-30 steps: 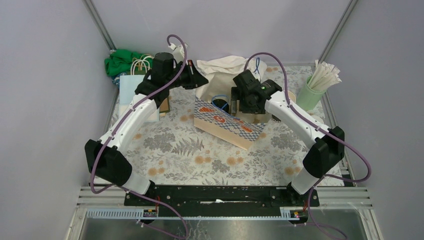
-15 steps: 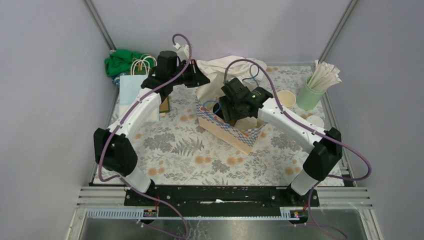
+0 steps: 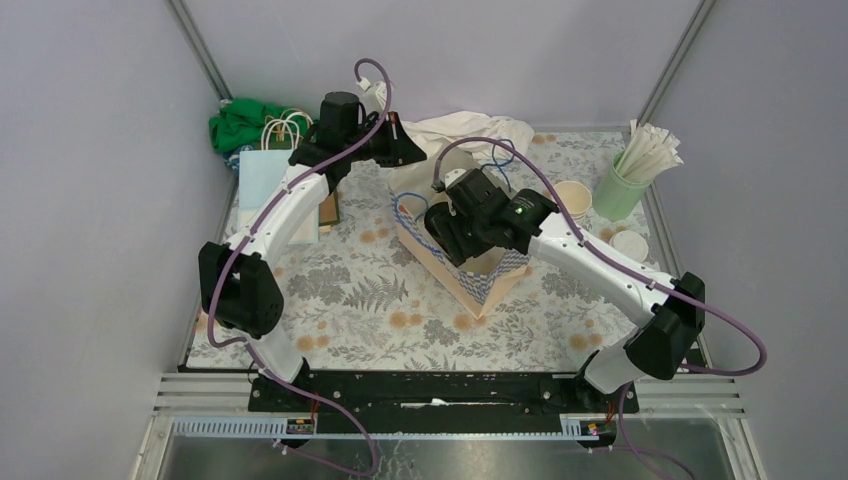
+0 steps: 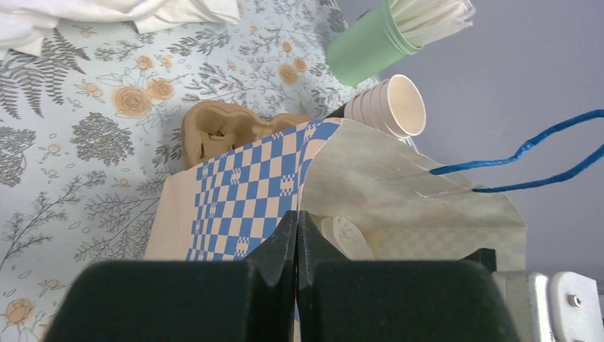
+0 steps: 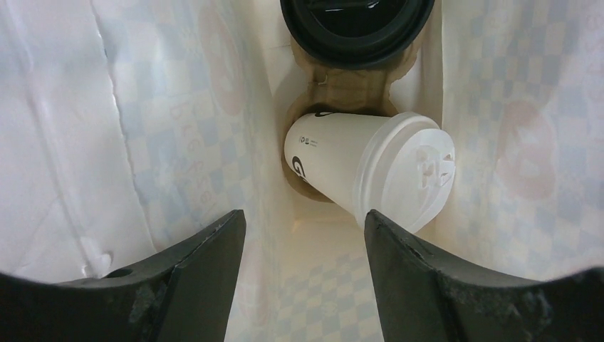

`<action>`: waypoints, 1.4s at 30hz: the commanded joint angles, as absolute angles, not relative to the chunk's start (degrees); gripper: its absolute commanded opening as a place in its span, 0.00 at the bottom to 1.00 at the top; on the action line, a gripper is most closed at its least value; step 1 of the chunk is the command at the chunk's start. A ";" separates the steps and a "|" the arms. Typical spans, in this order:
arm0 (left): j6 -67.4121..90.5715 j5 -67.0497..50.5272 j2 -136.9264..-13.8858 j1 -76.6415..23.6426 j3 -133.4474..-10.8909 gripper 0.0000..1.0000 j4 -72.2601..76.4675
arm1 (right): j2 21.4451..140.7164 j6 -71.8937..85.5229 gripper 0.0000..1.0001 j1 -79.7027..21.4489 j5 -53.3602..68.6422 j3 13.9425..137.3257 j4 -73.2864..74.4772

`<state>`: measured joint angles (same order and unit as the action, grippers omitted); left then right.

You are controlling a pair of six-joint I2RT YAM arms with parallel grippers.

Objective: Pack the takeout coffee
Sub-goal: Adjust the coffee cup in the cup tray.

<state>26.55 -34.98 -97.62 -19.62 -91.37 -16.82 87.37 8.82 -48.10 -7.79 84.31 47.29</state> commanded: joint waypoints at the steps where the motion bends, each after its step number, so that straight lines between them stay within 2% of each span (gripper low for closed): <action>1: 25.54 -40.31 -96.68 -19.30 -93.59 0.00 -12.24 | 87.30 6.42 0.70 -48.65 -8.35 84.83 48.34; 8: 24.37 -43.58 -96.91 -19.37 -93.03 0.00 -12.22 | 91.19 5.47 0.73 -48.54 -14.41 85.99 49.83; 11: 23.80 -43.83 -96.77 -19.42 -92.79 0.00 -12.39 | 91.48 5.99 0.73 -46.08 -13.37 86.02 49.11; 15: 23.04 -43.77 -96.43 -19.37 -92.45 0.00 -12.92 | 92.23 5.66 0.72 -42.42 -11.34 86.94 48.47; 31: 23.90 -42.97 -96.64 -19.42 -92.31 0.00 -12.92 | 96.91 9.06 0.68 -42.25 -9.68 87.80 53.06; 42: 24.03 -42.60 -96.49 -19.42 -92.17 0.00 -12.88 | 100.39 10.21 0.67 -43.08 -17.38 86.94 53.32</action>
